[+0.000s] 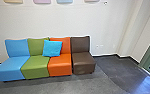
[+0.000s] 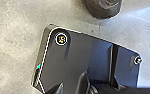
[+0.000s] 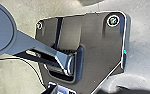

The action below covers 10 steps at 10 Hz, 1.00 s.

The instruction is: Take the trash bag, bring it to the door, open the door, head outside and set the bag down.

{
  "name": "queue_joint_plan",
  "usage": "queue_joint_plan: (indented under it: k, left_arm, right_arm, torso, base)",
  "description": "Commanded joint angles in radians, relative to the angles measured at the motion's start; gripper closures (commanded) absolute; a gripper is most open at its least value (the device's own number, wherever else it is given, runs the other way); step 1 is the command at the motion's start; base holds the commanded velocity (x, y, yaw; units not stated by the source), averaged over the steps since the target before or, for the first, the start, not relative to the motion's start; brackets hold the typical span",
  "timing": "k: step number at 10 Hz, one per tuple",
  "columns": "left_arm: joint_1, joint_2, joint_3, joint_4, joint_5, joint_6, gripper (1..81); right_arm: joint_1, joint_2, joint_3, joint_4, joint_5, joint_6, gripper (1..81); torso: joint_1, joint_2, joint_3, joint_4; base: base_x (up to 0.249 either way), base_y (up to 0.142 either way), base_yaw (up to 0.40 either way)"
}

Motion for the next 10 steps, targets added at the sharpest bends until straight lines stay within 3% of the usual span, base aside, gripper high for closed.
queue_joint_plan:
  k: [1,6,8,9,10]
  left_arm:
    - [-0.096,-0.036,-0.001,-0.012,0.080,0.005,1.0]
    - [-0.153,-0.022,0.000,-0.016,0.081,0.001,1.0]
    - [-0.159,-0.009,-0.001,-0.016,0.086,0.001,1.0]
    - [-0.158,-0.002,-0.001,-0.018,0.100,0.001,1.0]
    - [-0.158,0.002,-0.001,-0.018,0.100,0.003,1.0]
  right_arm:
    - [0.039,-0.080,0.054,0.021,-0.061,0.002,1.0]
    - [0.073,-0.112,0.068,0.044,-0.061,0.002,1.0]
    - [0.117,-0.156,0.114,0.049,-0.060,0.008,1.0]
    - [0.156,-0.183,0.131,0.055,-0.061,0.026,1.0]
    - [0.197,-0.212,0.173,0.058,-0.066,0.037,1.0]
  torso:
    - [0.063,-0.098,0.000,0.000]
    - [0.174,-0.274,0.000,0.000]
    - [0.217,-0.343,-0.071,0.000]
    - [0.236,-0.375,-0.075,0.000]
    - [0.257,-0.407,-0.035,0.000]
  base:
    - [0.000,0.000,0.000]
    - [0.000,0.000,0.000]
    - [0.000,0.000,0.000]
    - [0.000,0.000,0.000]
    - [0.000,0.000,0.000]
